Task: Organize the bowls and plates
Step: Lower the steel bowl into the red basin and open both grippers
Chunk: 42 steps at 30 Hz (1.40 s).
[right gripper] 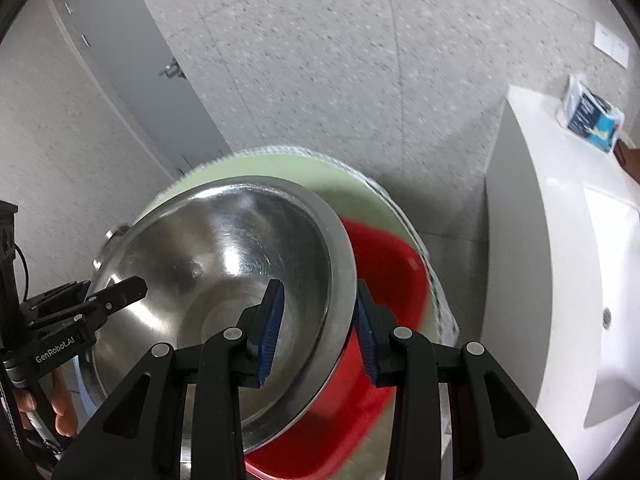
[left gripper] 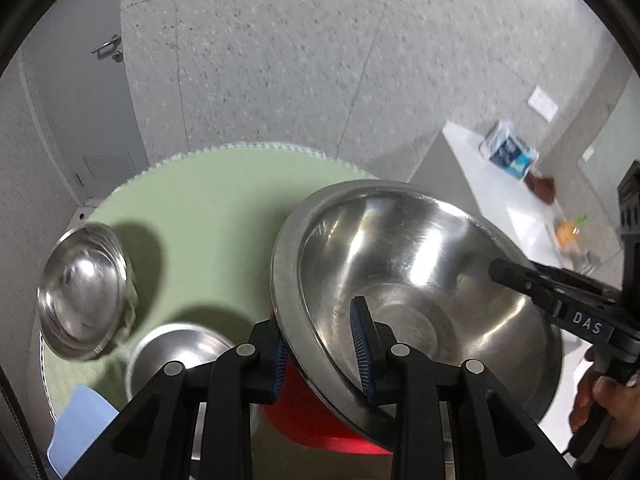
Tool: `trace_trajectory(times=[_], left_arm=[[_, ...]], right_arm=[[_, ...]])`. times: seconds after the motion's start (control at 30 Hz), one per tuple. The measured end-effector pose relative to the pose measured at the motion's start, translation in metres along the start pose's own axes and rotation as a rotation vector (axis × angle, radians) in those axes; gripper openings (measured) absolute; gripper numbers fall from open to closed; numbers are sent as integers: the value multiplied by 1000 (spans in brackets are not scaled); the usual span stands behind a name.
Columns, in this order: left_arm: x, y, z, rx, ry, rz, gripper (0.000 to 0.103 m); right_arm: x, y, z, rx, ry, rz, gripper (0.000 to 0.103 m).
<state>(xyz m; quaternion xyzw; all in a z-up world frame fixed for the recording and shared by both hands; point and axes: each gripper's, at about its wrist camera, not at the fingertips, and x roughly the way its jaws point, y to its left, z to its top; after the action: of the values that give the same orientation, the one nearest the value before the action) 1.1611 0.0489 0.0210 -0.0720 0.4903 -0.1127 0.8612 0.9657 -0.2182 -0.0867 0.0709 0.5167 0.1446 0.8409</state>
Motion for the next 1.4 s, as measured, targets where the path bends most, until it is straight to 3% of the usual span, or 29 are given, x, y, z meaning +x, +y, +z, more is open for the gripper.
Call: trace_trajectory(times=[0.4, 0.6, 0.67, 0.77, 0.83, 0.87, 1.13, 1.27, 1.4], left_arm=[[49, -27, 12, 27, 89, 80, 26], [65, -39, 13, 35, 91, 63, 45], [66, -38, 11, 42, 89, 50, 57], [68, -40, 9, 49, 85, 29, 67], [62, -39, 7, 52, 66, 10, 69], [58, -37, 7, 54, 55, 1, 75], [18, -8, -7, 77, -36, -16, 82], [-19, 32, -26, 58, -93, 10, 87], [-53, 75, -49, 18, -127, 42, 89]], right_arm=[[14, -3, -35, -73, 8, -100, 37], [18, 5, -40, -119, -13, -155, 39], [19, 9, -41, -137, -17, -168, 47], [21, 14, -44, -139, -26, -154, 59], [19, 15, -46, -128, -34, -152, 68], [18, 15, -46, -122, -38, -150, 72], [-4, 25, -55, -31, -103, -180, 72], [-27, 48, -65, 8, -173, -215, 72], [-46, 88, -74, 19, -214, -181, 74]])
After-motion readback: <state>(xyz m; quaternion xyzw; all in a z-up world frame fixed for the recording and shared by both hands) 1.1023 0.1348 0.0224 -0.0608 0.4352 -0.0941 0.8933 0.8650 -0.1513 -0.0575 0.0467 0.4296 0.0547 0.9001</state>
